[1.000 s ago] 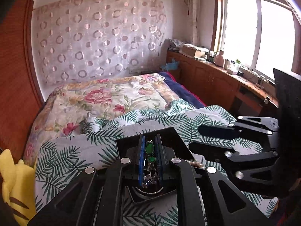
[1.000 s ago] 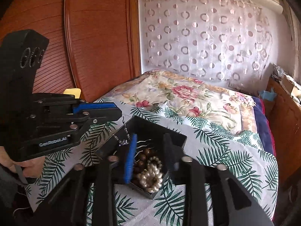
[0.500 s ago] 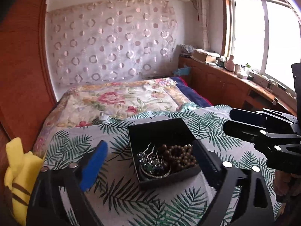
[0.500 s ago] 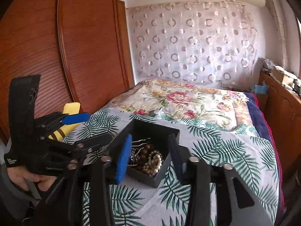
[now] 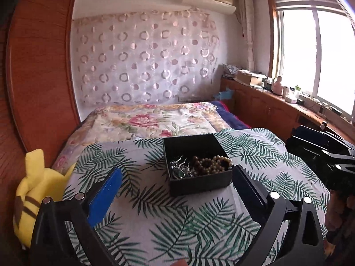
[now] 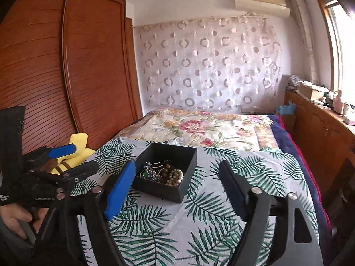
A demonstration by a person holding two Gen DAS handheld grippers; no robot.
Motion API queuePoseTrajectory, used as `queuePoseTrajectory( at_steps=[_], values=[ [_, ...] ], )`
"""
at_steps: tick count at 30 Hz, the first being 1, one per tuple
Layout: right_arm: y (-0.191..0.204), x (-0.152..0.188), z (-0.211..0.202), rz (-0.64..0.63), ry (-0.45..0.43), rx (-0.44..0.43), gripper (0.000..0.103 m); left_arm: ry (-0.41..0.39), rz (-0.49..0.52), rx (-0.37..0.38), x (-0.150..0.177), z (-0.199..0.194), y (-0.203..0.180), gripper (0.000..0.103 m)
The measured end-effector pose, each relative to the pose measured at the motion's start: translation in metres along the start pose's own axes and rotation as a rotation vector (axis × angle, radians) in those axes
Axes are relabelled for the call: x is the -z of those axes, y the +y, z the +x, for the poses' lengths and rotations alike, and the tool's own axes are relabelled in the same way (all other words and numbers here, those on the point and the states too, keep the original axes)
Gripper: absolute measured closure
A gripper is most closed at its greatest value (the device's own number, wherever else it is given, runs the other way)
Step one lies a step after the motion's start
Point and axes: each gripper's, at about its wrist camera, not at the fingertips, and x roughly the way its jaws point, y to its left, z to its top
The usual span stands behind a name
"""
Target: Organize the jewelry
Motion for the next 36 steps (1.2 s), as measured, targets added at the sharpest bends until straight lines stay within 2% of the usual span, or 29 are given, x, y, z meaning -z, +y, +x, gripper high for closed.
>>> queuePoseTrajectory(
  at_steps=[5, 10, 36],
  values=[
    [-0.001, 0.012, -0.011, 0.025, -0.017, 0.044, 0.002, -0.003, -0.023, -0.026, 0.007, -0.014, 0.003, 0.008],
    [-0.004, 0.023, -0.014, 0.045, -0.009, 0.088, 0.002, 0.010, -0.032, -0.046, 0.013, -0.018, 0.006, 0.008],
    [-0.005, 0.030, -0.012, 0.046, -0.014, 0.118, 0.002, -0.009, -0.019, -0.069, 0.017, -0.029, 0.005, 0.008]
  ],
)
